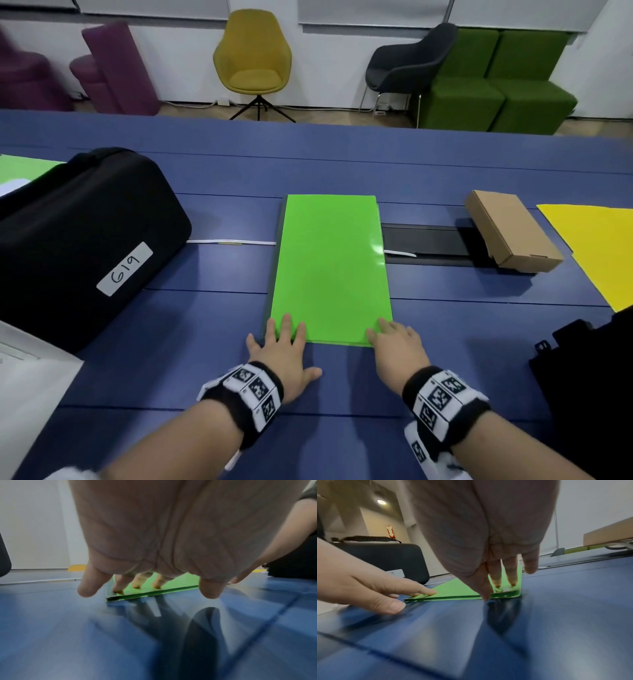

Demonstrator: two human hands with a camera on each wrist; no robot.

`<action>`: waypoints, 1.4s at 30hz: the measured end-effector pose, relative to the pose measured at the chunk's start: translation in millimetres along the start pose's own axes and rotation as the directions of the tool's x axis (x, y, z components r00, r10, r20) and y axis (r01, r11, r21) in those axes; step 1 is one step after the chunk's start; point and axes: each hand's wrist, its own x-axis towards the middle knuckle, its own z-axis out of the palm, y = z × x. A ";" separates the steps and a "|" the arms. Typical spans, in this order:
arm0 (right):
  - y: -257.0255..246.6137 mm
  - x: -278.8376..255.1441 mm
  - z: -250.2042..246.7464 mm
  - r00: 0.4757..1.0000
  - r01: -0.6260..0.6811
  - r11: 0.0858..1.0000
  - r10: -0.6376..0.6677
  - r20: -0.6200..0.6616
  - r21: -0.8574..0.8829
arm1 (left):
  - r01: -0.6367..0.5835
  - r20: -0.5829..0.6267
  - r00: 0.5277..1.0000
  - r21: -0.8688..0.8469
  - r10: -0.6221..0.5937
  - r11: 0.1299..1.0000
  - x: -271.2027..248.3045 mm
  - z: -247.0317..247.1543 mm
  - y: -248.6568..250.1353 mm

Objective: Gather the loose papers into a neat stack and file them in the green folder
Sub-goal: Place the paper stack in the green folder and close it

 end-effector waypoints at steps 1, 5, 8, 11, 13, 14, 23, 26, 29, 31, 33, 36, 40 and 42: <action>0.3 6.7 -3.4 0.999 -0.031 0.999 0.031 -0.008 -0.016 | 0.015 0.005 1.000 -0.014 -0.015 1.000 7.8 -4.6 0.7; -3.2 34.1 -17.1 0.994 -0.110 0.994 0.109 -0.030 -0.027 | 0.051 0.017 0.999 -0.026 -0.051 0.998 34.1 -24.3 6.8; -6.7 53.6 -20.2 0.992 -0.124 0.992 0.124 -0.015 -0.020 | 0.052 0.003 0.999 -0.044 -0.052 0.998 50.5 -35.8 2.2; -0.6 66.4 -25.4 0.995 -0.101 0.995 0.101 0.002 -0.010 | 0.023 0.002 1.000 -0.083 -0.023 0.996 65.7 -47.3 -8.0; 8.9 73.0 -30.8 0.996 -0.079 0.997 0.079 0.030 -0.001 | -0.020 0.003 1.000 -0.093 0.020 0.995 75.1 -56.6 -16.8; 13.8 75.1 -32.6 0.996 -0.070 0.998 0.070 0.048 0.001 | -0.046 0.009 0.999 -0.091 0.047 0.995 77.9 -61.5 -21.1; 26.4 74.5 -34.8 0.995 -0.062 0.989 0.073 -0.075 0.134 | -0.107 -0.167 0.981 -0.033 0.100 0.994 64.8 -57.5 -23.7; 22.7 66.7 -29.0 0.989 -0.049 0.987 0.069 -0.130 0.153 | -0.083 -0.142 0.987 -0.052 0.075 0.995 55.5 -43.4 -18.5; 18.3 58.6 -22.3 0.996 -0.032 0.986 0.044 -0.072 0.166 | -0.041 -0.073 0.997 -0.056 0.037 0.998 53.6 -38.3 -18.8; 17.9 54.6 -19.4 0.999 -0.027 0.990 0.033 -0.043 0.138 | -0.040 -0.048 0.998 -0.063 0.037 0.997 55.7 -39.1 -17.9; 18.7 52.7 -19.1 0.998 -0.018 0.995 0.023 -0.050 0.100 | -0.029 -0.040 0.999 -0.070 0.026 0.997 57.9 -40.7 -16.1; 19.3 54.6 -22.4 0.999 -0.008 0.995 0.013 -0.052 0.095 | -0.013 -0.035 0.999 -0.079 0.011 0.997 60.3 -43.2 -12.7; 18.7 59.9 -26.8 0.999 -0.021 0.997 0.024 -0.032 0.081 | -0.002 -0.034 0.999 -0.090 -0.001 0.996 63.1 -46.3 -10.1; 17.9 62.8 -30.1 0.999 -0.033 0.995 0.036 -0.031 0.092 | 0.000 -0.041 0.999 -0.099 -0.004 0.995 64.2 -46.6 -9.9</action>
